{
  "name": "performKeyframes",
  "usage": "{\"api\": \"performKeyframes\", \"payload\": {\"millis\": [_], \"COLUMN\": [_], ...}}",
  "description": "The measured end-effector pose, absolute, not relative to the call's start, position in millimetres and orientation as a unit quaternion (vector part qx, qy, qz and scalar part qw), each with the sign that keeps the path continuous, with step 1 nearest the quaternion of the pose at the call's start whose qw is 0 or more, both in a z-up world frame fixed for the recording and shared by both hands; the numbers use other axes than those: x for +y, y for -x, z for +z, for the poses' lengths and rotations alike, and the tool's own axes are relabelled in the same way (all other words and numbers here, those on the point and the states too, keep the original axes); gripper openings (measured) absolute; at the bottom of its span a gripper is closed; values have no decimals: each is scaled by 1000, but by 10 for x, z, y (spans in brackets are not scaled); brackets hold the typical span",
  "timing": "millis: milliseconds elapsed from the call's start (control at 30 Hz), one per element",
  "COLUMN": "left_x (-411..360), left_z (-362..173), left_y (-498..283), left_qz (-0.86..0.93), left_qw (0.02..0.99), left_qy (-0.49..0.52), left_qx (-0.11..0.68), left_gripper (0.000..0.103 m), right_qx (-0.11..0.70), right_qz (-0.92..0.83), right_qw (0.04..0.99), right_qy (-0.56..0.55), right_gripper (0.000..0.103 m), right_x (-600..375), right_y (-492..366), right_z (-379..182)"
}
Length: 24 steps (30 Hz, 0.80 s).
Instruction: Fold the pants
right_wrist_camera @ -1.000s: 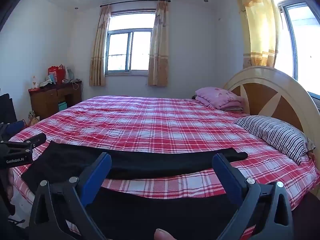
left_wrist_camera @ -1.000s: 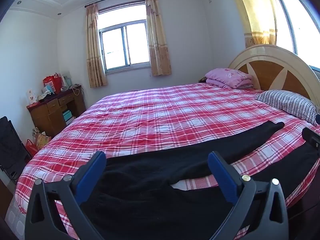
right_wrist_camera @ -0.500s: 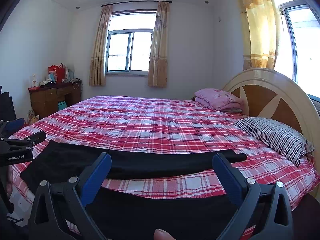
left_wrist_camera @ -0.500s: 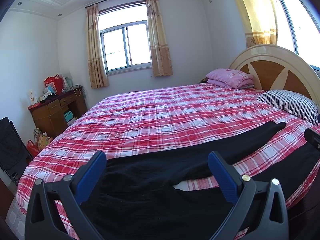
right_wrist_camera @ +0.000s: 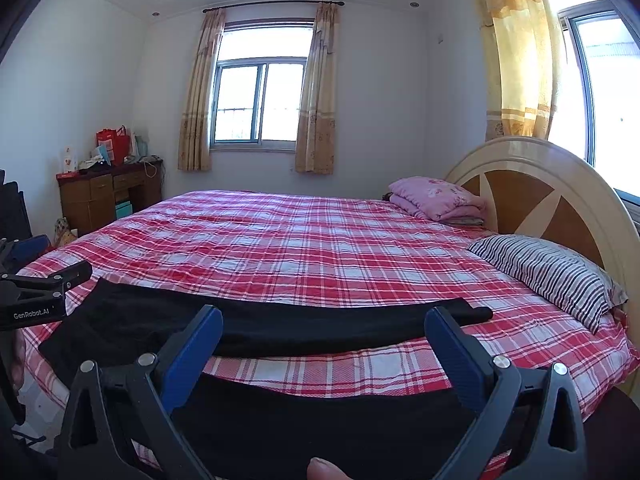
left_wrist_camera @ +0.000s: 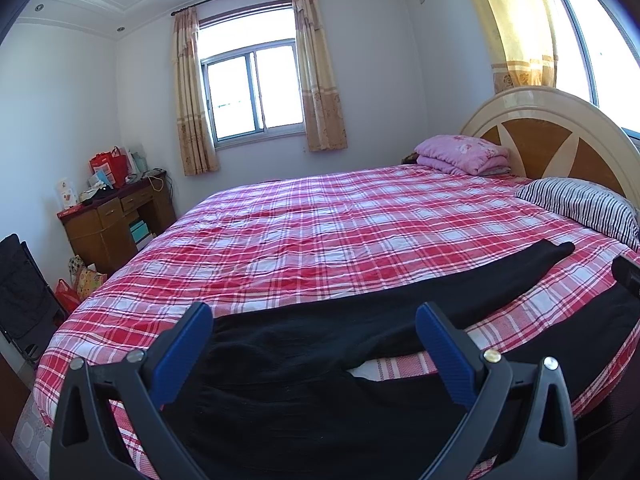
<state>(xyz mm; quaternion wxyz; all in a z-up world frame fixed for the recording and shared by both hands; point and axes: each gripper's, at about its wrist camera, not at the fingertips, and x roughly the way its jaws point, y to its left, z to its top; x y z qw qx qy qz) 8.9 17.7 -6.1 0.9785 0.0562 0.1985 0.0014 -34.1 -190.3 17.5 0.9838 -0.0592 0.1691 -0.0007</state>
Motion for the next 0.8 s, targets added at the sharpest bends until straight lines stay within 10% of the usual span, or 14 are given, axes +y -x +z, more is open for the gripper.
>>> {"api": "performKeyframes", "payload": {"millis": [800], "left_x": [206], "left_z": [-70], "left_y": [-93], "left_qz": [1], "left_qw": [978], "left_qy": [-56], "left_qx": [200], "left_gripper": [103], "right_qx": [174], "right_qz": [-2], "right_qw": [983], "right_qy": [64], "right_gripper": [102], "right_x": [-1885], "right_y": [322], "right_z": [154]}}
